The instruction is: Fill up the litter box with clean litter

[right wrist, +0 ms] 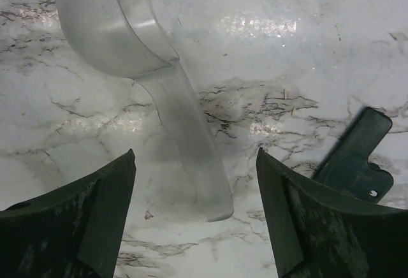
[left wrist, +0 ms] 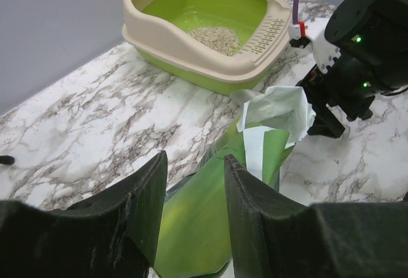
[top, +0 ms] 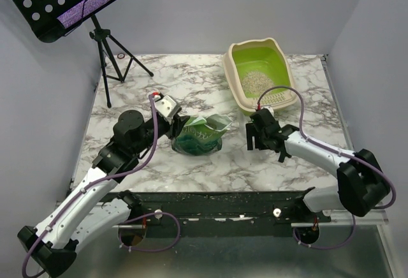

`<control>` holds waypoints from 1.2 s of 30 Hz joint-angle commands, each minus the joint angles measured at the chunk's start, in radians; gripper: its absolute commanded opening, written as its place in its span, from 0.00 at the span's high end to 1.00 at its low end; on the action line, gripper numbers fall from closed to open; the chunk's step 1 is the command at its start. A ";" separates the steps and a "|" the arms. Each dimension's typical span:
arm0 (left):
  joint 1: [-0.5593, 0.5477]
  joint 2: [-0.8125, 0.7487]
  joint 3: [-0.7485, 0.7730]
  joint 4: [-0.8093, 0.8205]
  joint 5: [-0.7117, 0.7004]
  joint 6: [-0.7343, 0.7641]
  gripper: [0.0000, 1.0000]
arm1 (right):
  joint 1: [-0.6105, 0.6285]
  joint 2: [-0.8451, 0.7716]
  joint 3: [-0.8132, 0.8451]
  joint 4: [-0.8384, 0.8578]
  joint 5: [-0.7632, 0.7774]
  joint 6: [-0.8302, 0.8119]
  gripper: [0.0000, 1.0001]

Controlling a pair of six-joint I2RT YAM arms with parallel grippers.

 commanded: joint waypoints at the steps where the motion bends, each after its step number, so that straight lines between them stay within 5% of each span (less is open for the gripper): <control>1: -0.003 0.009 0.003 0.051 -0.026 -0.031 0.51 | -0.013 0.069 0.041 0.033 -0.051 0.013 0.17; 6: -0.005 -0.003 -0.007 0.060 -0.027 -0.028 0.51 | -0.027 0.135 0.057 0.043 -0.065 0.021 0.21; 9: -0.010 -0.022 -0.016 0.069 -0.041 -0.023 0.51 | -0.028 0.161 0.067 0.046 -0.076 0.018 0.31; 21: -0.011 -0.074 -0.029 0.085 -0.084 -0.008 0.50 | -0.028 0.138 0.065 0.040 -0.102 0.001 1.00; 27: -0.011 -0.074 -0.012 0.063 -0.096 -0.011 0.50 | -0.005 0.031 0.056 -0.017 -0.119 -0.005 1.00; 36: -0.011 -0.050 0.118 -0.051 -0.115 -0.040 0.51 | 0.189 -0.163 0.197 -0.290 0.065 0.021 1.00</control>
